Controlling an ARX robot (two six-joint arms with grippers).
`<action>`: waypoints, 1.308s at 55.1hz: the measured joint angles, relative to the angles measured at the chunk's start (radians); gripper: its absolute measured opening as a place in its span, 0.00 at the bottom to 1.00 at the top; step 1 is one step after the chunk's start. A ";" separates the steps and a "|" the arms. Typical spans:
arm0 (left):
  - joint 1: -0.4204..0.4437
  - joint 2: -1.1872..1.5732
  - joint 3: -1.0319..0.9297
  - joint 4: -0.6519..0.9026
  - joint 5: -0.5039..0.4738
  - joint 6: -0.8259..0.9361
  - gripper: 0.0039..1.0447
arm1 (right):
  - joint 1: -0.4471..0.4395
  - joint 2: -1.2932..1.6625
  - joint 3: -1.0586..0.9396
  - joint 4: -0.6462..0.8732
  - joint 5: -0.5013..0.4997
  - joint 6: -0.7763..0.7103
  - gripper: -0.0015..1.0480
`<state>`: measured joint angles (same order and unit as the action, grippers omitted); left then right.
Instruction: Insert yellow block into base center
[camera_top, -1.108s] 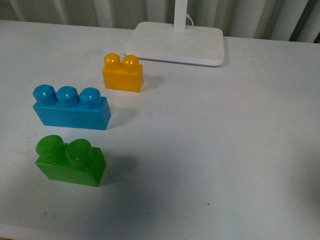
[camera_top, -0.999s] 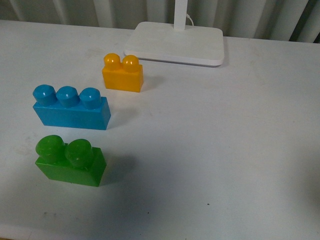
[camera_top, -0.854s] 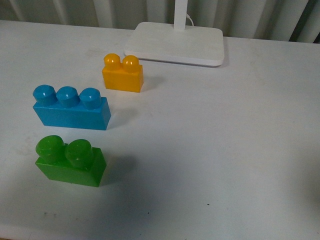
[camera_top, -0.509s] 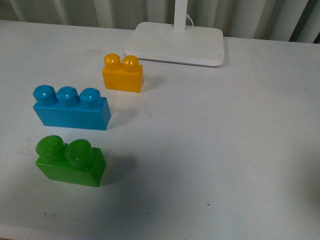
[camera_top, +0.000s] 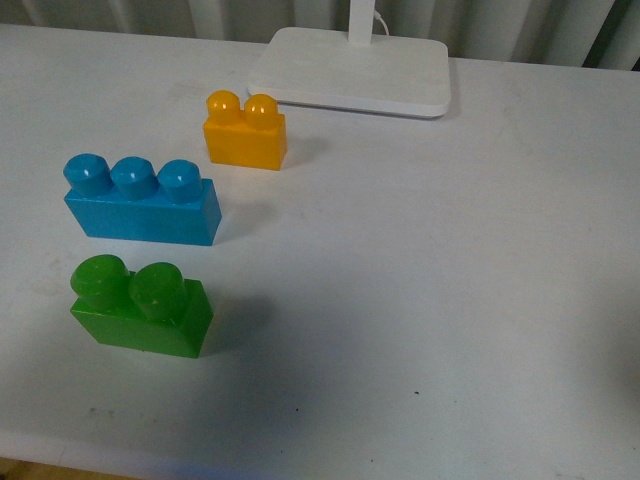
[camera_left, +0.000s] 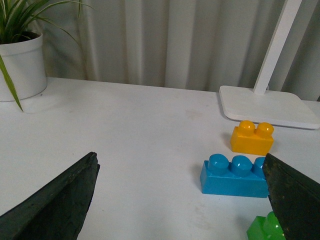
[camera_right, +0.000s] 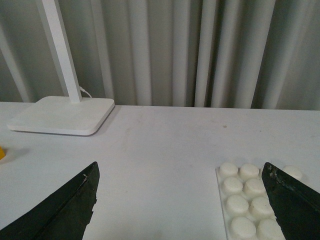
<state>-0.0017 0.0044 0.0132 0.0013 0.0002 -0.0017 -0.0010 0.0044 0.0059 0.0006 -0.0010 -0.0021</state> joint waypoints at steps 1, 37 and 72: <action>0.000 0.000 0.000 0.000 0.000 0.000 0.94 | 0.000 0.000 0.000 0.000 0.000 0.000 0.91; 0.000 0.000 0.000 0.000 0.000 0.000 0.94 | -0.531 1.134 0.557 -0.024 -0.263 -0.354 0.91; 0.000 0.000 0.000 0.000 0.000 0.000 0.94 | -0.599 1.582 0.779 0.019 -0.162 -0.552 0.91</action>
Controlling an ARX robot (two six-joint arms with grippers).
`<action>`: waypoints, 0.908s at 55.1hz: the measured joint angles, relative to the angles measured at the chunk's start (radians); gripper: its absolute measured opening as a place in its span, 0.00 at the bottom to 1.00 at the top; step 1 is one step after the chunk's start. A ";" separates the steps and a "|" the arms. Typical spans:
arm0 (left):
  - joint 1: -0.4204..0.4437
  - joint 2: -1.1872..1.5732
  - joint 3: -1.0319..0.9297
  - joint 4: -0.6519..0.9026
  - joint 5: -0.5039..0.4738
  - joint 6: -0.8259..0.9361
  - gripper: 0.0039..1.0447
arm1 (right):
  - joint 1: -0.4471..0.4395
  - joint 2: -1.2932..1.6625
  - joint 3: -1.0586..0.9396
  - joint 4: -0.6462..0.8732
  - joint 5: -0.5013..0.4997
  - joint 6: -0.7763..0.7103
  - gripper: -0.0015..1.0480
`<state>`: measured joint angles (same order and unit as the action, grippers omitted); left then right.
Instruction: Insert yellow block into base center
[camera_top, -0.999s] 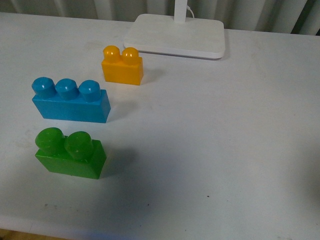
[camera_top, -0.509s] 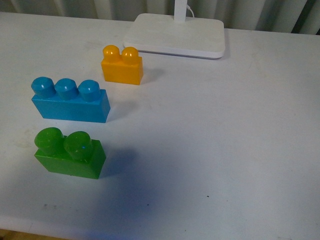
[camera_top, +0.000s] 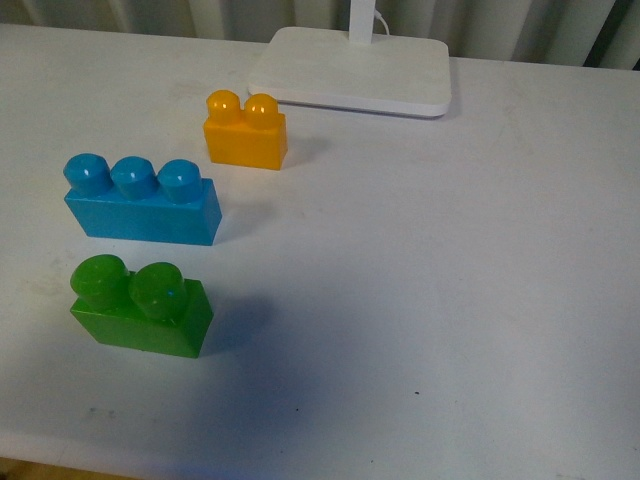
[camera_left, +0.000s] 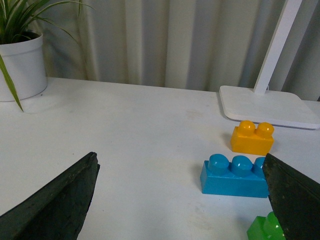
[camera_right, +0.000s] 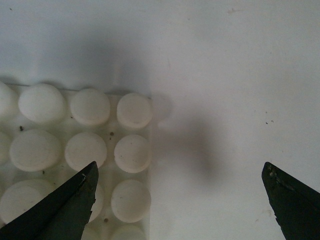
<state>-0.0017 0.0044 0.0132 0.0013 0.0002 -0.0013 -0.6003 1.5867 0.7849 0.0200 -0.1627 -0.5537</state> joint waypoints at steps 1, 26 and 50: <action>0.000 0.000 0.000 0.000 0.000 0.000 0.94 | -0.001 0.009 0.002 0.000 -0.001 0.000 0.91; 0.000 0.000 0.000 0.000 0.000 0.000 0.94 | 0.010 0.065 0.046 -0.040 -0.027 0.048 0.91; 0.000 0.000 0.000 0.000 0.000 0.000 0.94 | 0.017 0.056 0.026 -0.053 -0.032 0.007 0.91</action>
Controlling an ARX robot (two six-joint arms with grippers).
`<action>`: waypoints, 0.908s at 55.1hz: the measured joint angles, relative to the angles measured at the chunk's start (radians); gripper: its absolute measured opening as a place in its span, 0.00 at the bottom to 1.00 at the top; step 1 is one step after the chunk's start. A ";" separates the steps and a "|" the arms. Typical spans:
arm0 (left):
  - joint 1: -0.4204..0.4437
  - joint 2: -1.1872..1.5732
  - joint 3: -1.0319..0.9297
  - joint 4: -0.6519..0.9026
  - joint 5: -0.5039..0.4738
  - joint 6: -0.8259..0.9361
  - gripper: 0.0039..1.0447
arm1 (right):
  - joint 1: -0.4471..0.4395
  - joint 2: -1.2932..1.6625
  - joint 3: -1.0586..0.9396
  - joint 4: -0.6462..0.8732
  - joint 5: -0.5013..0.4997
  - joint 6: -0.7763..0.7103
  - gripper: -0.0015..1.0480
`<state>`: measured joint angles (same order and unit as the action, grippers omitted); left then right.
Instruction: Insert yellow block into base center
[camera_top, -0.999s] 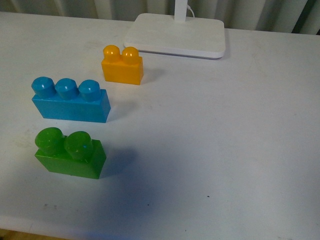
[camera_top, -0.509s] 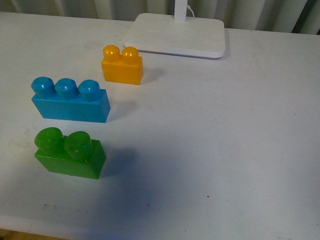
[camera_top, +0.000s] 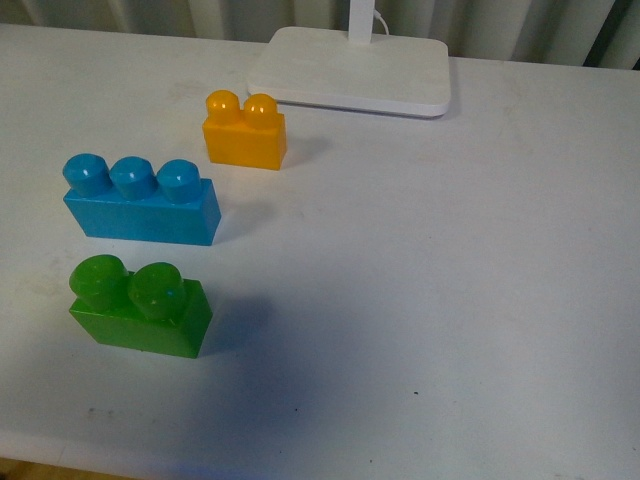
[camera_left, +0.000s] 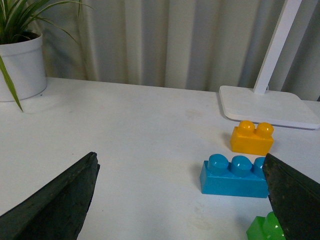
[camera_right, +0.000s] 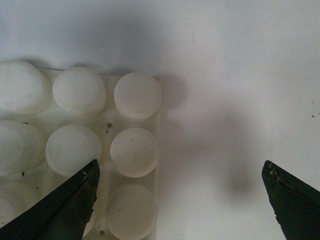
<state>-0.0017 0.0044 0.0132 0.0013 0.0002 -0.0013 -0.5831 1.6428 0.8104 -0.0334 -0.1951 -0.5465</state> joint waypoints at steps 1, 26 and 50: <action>0.000 0.000 0.000 0.000 0.000 0.000 0.94 | 0.001 -0.001 -0.002 0.000 0.000 -0.001 0.91; 0.000 0.000 0.000 0.000 0.000 0.000 0.94 | 0.164 -0.124 -0.200 0.065 -0.007 0.169 0.91; 0.000 0.000 0.000 0.000 0.000 0.000 0.94 | 0.687 -0.084 -0.205 0.102 0.308 0.705 0.91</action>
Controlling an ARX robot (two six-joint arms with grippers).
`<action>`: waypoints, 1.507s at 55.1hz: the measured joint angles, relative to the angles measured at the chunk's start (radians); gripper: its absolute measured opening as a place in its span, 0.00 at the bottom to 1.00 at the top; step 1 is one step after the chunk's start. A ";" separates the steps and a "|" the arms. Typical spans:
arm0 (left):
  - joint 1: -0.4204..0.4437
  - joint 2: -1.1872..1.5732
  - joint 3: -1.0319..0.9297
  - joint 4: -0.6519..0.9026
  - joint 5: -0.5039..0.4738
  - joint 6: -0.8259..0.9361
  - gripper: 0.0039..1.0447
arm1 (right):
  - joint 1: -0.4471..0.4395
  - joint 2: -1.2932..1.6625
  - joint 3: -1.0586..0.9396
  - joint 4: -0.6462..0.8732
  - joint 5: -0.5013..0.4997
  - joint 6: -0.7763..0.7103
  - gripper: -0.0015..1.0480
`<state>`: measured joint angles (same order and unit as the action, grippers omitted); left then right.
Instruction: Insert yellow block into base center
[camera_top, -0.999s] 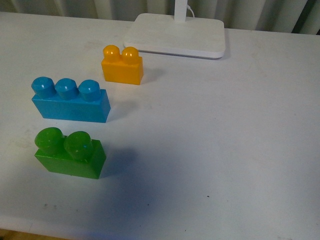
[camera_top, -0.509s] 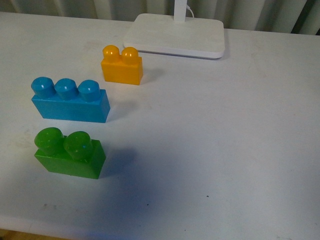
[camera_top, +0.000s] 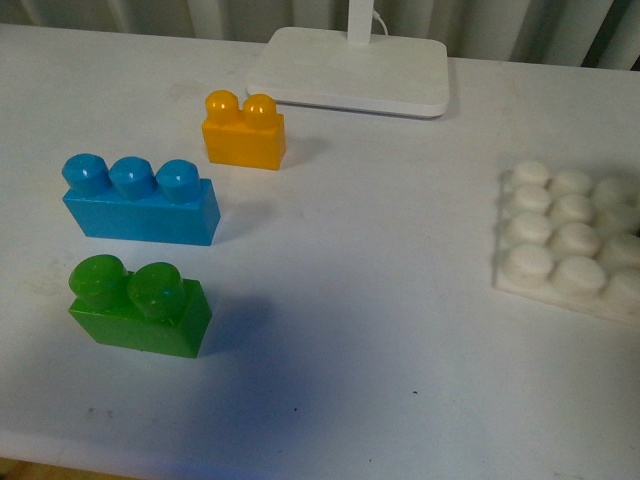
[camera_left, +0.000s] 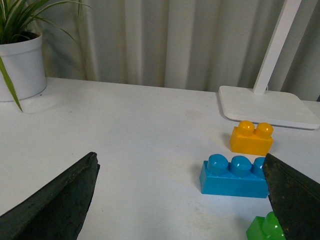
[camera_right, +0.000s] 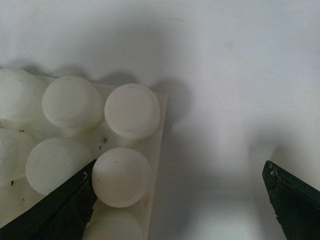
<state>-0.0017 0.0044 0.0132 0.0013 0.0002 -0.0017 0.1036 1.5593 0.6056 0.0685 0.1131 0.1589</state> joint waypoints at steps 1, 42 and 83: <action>0.000 0.000 0.000 0.000 0.000 0.000 0.94 | 0.019 0.006 0.006 0.000 0.003 0.014 0.91; 0.000 0.000 0.000 0.000 0.000 0.000 0.94 | 0.291 0.150 0.185 -0.061 0.088 0.212 0.91; 0.000 0.000 0.000 0.000 0.000 0.000 0.94 | 0.258 0.003 0.217 -0.110 0.087 0.146 0.91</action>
<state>-0.0017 0.0044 0.0128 0.0013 0.0006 -0.0017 0.3614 1.5623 0.8223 -0.0414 0.2001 0.3054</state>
